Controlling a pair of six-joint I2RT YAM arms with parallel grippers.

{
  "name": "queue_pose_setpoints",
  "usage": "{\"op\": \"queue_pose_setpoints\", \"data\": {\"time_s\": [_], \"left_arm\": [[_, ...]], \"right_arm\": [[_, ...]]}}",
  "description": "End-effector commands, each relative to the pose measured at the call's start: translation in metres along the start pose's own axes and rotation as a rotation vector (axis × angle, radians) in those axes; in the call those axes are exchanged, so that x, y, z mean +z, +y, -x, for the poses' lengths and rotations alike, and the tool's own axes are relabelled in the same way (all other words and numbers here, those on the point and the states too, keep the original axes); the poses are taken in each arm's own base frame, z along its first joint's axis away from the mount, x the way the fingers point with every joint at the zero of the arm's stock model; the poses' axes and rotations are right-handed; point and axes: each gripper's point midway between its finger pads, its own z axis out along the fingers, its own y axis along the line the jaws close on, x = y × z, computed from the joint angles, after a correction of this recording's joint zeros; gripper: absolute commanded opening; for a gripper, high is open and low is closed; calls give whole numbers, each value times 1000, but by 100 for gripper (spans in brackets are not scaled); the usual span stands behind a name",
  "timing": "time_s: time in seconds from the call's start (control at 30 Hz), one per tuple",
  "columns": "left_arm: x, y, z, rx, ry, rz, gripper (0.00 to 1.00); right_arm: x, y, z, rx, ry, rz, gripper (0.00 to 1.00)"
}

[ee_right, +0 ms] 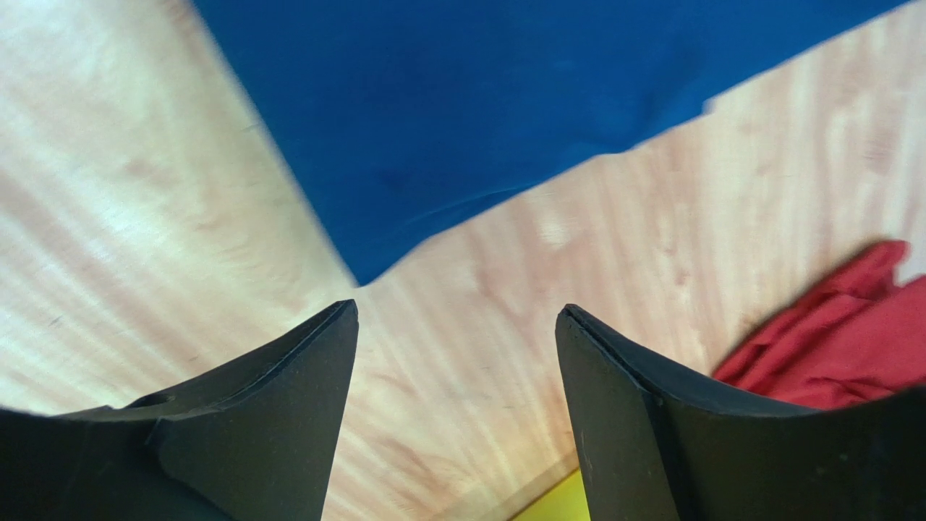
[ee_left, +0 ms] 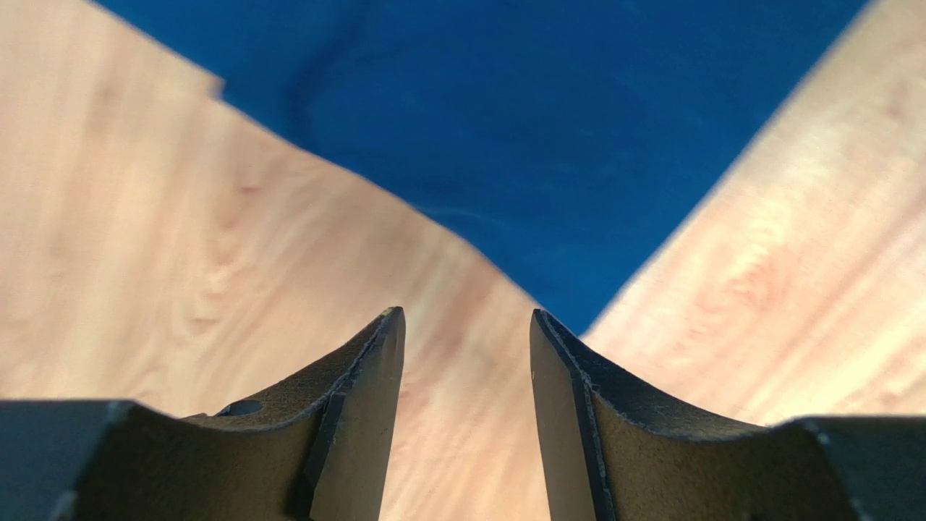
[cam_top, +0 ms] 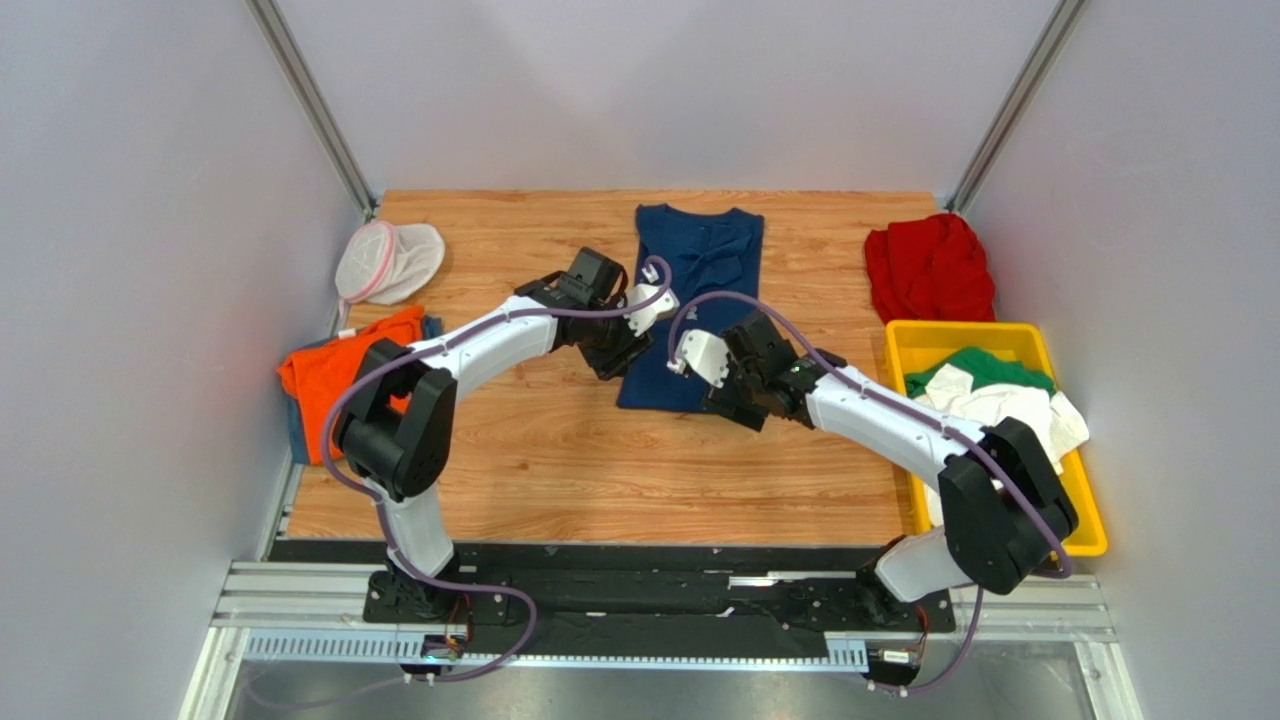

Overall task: Fold and stack the t-shirts
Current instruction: Fold the tshirt

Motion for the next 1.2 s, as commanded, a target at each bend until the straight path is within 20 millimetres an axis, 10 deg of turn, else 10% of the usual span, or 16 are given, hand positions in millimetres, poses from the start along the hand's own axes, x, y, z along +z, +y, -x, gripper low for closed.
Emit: {"op": "queue_pose_setpoints", "data": {"time_s": [0.0, 1.17], "left_arm": [[-5, -28, 6, -12, -45, -129, 55], [19, -51, -19, -54, 75, -252, 62]], "right_arm": [[4, 21, -5, 1, 11, 42, 72], [46, 31, -9, -58, 60, 80, 66]]}}
